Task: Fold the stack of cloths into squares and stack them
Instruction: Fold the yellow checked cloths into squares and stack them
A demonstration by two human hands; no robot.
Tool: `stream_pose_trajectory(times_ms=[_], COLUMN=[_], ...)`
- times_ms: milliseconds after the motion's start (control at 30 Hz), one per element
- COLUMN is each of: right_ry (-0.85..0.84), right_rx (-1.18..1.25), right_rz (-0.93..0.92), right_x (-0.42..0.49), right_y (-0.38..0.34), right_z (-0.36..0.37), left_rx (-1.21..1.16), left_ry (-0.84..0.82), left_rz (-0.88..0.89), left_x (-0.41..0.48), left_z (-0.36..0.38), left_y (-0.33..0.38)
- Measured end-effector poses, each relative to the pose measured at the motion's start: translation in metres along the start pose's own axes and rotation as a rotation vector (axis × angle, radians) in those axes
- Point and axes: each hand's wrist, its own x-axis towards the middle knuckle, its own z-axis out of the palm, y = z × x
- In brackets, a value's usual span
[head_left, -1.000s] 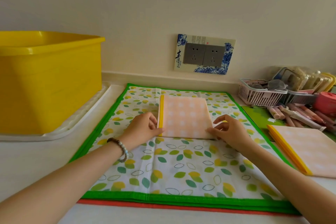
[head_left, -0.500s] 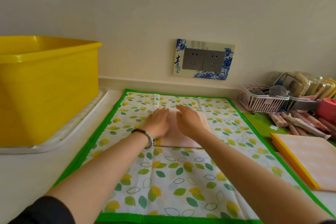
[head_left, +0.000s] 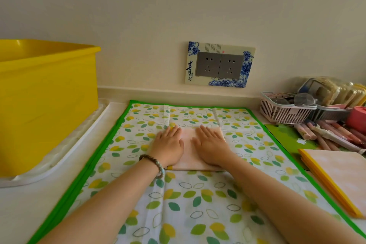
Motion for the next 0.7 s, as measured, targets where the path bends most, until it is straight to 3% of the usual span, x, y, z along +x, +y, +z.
stream_pose_trajectory(times_ms=[167,533,700], right_ry=[-0.015,-0.053,-0.056], right_rx=[0.001,0.011,-0.014], right_rz=[0.107,0.125,-0.072], right_x=[-0.014,-0.018,-0.031], right_y=[0.036,0.033,-0.015], right_z=[-0.009,-0.017,-0.012], left_rx=[-0.016,-0.055,-0.031], left_ry=[-0.01,-0.094,-0.075], left_rz=[0.007,0.021,0.01], left_x=[-0.004,-0.057,-0.058], left_z=[-0.003,-0.01,-0.007], left_y=[0.001,-0.007,-0.007])
